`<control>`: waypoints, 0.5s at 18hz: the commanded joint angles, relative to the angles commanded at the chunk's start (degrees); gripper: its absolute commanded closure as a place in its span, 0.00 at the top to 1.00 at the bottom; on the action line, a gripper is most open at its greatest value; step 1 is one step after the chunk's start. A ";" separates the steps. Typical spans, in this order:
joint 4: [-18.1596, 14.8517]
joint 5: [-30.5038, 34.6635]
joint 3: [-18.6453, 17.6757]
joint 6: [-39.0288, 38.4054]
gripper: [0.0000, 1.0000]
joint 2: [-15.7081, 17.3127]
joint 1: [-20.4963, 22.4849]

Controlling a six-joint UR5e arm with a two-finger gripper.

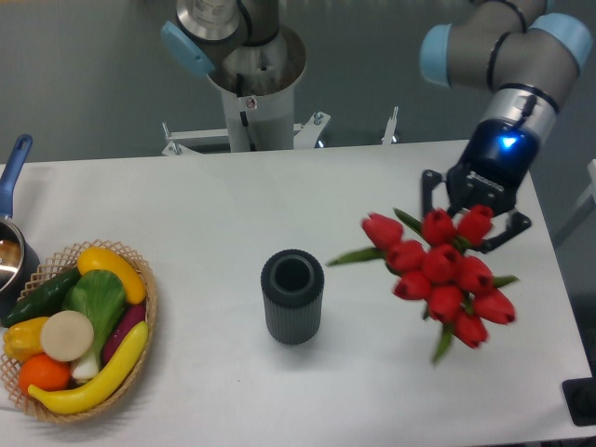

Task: Insert the flowers into the vase
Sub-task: 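Lift the red tulip bunch up off the table, then carry the tulips over the dark grey vase, stems pointing down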

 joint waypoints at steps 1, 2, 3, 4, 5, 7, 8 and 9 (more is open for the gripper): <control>0.00 -1.67 -0.88 0.18 0.34 0.62 0.09; -0.09 -3.51 -1.59 0.35 0.34 1.15 0.26; 0.00 -5.36 -2.20 0.36 0.34 1.67 0.18; 0.00 -7.03 -2.90 0.36 0.34 2.46 -0.08; 0.00 -8.27 -3.43 0.44 0.34 3.17 -0.35; 0.00 -9.50 -4.84 2.10 0.34 3.79 -1.75; -0.09 -10.03 -5.80 3.42 0.34 4.14 -2.63; -0.09 -10.91 -6.42 4.91 0.34 4.49 -3.33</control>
